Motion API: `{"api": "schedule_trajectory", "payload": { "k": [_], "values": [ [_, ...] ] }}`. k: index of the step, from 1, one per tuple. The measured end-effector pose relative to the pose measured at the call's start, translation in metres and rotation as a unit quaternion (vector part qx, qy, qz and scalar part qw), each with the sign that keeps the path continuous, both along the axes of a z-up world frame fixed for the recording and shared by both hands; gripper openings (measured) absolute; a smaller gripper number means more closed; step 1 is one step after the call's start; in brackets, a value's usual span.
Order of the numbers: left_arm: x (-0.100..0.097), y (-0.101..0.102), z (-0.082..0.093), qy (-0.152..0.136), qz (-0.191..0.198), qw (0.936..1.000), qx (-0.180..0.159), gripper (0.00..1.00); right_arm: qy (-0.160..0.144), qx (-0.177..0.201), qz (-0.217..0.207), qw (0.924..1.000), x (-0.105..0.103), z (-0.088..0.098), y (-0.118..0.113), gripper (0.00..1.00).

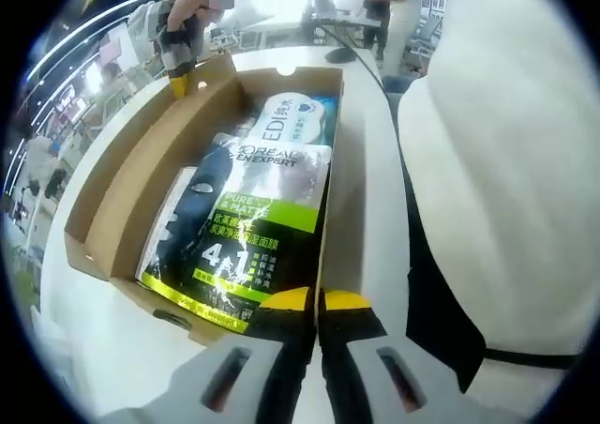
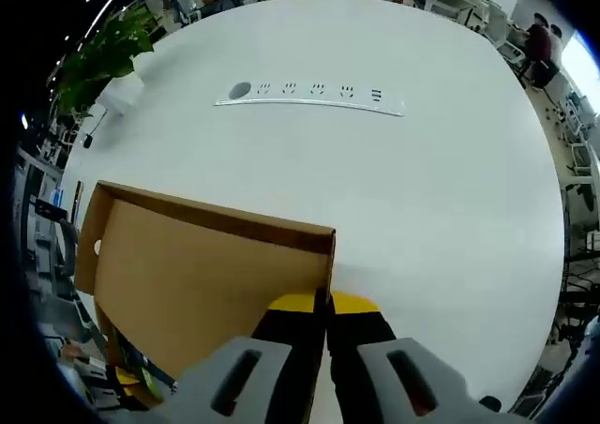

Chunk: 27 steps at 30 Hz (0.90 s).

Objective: Operate the shoe box by opening the lid, removing the specified soft item, and placing it in the target area until the item is outside and the box remains undamaged.

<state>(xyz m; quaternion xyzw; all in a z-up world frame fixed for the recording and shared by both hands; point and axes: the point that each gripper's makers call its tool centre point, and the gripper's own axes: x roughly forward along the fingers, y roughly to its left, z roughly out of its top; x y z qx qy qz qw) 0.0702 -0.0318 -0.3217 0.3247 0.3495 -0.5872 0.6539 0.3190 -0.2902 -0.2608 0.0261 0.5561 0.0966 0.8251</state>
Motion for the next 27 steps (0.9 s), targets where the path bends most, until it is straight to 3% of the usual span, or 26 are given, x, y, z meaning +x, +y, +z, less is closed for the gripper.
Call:
{"api": "schedule_trajectory", "payload": {
  "k": [1,3,5,8,12,17,19,24,27],
  "values": [
    [0.000,0.000,0.000,0.004,0.005,1.0000,0.004,0.01,0.016,-0.026,0.040,0.9988,0.002,-0.005,-0.002,0.00],
    [0.000,-0.002,-0.001,-0.004,0.001,1.0000,0.004,0.01,0.036,-0.051,0.023,0.9978,0.010,-0.026,-0.003,0.00],
    [0.000,-0.002,-0.002,-0.004,0.003,1.0000,0.006,0.01,0.055,-0.039,0.006,0.9977,0.012,-0.038,-0.007,0.00],
    [0.001,-0.003,-0.002,-0.006,0.006,0.9999,0.007,0.01,0.071,-0.065,0.015,0.9953,0.011,-0.058,-0.006,0.00],
    [-0.001,-0.006,-0.004,-0.007,0.002,0.9999,0.011,0.02,0.117,-0.064,0.012,0.9910,0.001,-0.082,-0.006,0.00],
    [-0.002,-0.006,-0.004,-0.012,0.007,0.9999,0.009,0.02,0.117,-0.065,0.012,0.9910,-0.005,-0.084,-0.005,0.00],
    [-0.002,-0.006,-0.004,-0.012,0.006,0.9999,0.009,0.02,0.106,-0.067,0.013,0.9920,-0.005,-0.083,-0.006,0.01],
    [-0.003,-0.006,-0.004,-0.008,0.002,0.9999,0.009,0.02,0.063,-0.096,0.067,0.9911,-0.008,-0.075,-0.003,0.03],
    [-0.004,-0.006,-0.004,-0.008,0.002,0.9999,0.009,0.02,0.051,-0.102,0.070,0.9911,-0.010,-0.071,-0.002,0.05]
  ]
}}
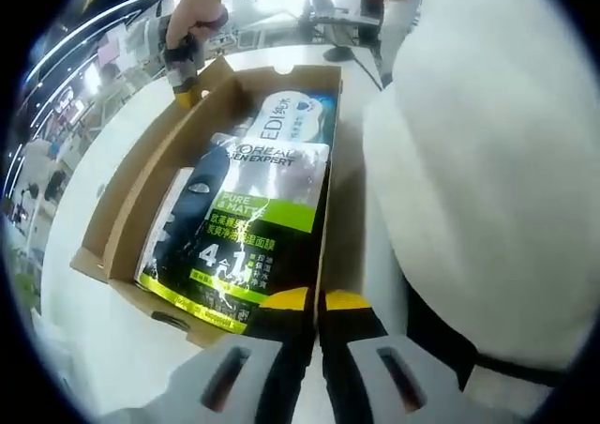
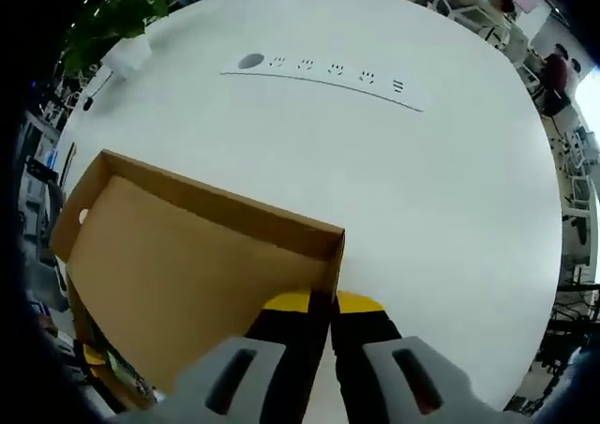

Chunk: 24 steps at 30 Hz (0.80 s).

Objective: Operate the shoe box by opening the lid, removing the specified soft item, and placing it in the target area until the item is outside and the box remains undamaged.

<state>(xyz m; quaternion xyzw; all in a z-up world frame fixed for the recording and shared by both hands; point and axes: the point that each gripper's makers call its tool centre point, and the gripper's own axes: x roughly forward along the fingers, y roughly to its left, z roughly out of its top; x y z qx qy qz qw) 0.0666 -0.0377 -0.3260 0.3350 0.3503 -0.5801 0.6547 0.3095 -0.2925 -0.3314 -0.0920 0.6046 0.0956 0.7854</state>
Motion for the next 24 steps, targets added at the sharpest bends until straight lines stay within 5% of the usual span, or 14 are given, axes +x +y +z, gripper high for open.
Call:
{"api": "schedule_trajectory", "payload": {
  "k": [7,11,14,19,21,24],
  "values": [
    [0.000,0.000,0.000,0.000,-0.007,1.0000,-0.003,0.02,0.000,0.018,-0.001,0.9998,-0.009,0.004,0.001,0.08],
    [0.001,0.000,0.000,0.000,-0.006,1.0000,-0.003,0.02,-0.031,0.043,0.001,0.9986,-0.003,0.013,0.005,0.23],
    [0.001,0.000,0.000,-0.001,-0.007,1.0000,-0.003,0.02,-0.074,0.076,-0.025,0.9940,0.003,0.025,0.005,0.26],
    [0.001,0.000,0.000,-0.002,-0.009,0.9999,-0.006,0.02,-0.102,0.102,-0.036,0.9890,-0.002,0.037,0.005,0.33],
    [0.002,0.001,0.000,0.001,-0.006,1.0000,-0.005,0.02,-0.176,0.157,-0.065,0.9696,-0.001,0.064,0.009,0.38],
    [0.002,0.001,-0.001,0.001,-0.007,1.0000,-0.005,0.02,-0.205,0.178,-0.072,0.9598,-0.008,0.077,0.010,0.42]
  ]
}}
